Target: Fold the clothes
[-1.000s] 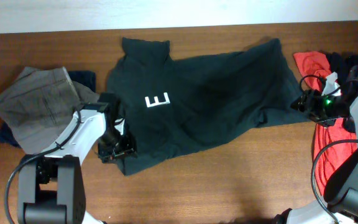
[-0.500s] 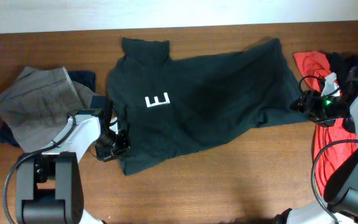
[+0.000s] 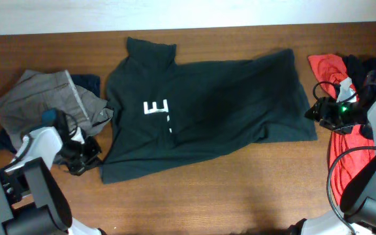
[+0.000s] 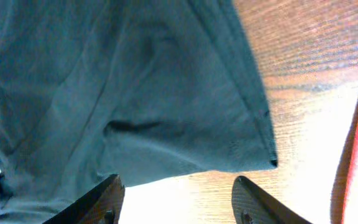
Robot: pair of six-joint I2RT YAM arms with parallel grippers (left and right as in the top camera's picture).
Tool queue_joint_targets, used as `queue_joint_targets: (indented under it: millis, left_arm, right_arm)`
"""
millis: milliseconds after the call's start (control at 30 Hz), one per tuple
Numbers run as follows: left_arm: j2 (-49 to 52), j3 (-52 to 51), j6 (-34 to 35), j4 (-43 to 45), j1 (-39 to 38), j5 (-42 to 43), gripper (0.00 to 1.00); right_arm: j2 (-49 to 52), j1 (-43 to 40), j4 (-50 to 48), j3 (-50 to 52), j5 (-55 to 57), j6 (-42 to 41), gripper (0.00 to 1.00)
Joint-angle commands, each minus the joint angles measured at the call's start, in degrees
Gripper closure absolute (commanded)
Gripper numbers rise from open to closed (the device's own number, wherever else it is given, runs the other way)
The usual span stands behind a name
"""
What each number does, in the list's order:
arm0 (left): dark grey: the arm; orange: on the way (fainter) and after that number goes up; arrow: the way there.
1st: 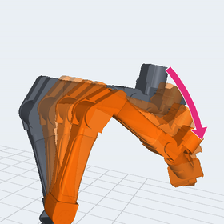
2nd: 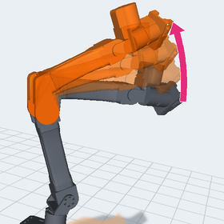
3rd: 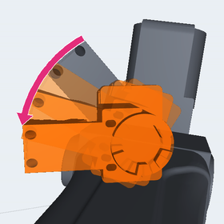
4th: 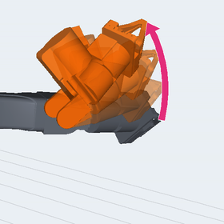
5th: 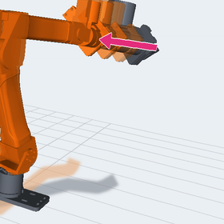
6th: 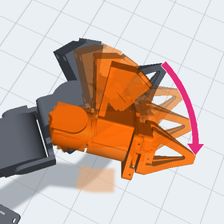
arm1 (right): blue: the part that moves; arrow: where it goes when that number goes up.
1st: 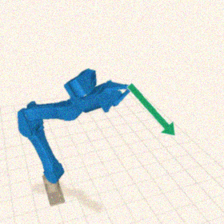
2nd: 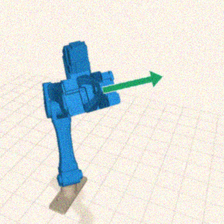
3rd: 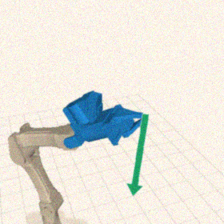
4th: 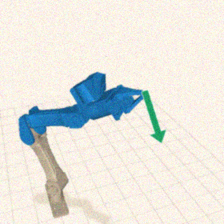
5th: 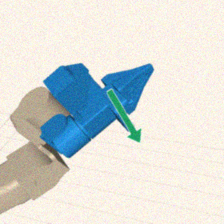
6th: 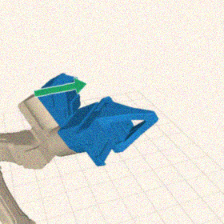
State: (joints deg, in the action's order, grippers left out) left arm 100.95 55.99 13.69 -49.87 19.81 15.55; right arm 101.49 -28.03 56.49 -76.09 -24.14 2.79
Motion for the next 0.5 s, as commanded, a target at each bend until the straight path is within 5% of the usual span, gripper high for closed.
queue_joint_targets:
  millis: [0,467]
  left_arm:
    - [0.90,1.60,-1.84,0.33,1.75,1.64,1.00]
    - [0.90,1.88,-1.84,0.33,1.70,1.66,1.00]
  right_arm:
    - [0.15,0.31,-0.22,1.73,2.32,-0.04,0.40]
    - [0.17,1.22,-15.13,8.39,-3.30,7.93,0.43]
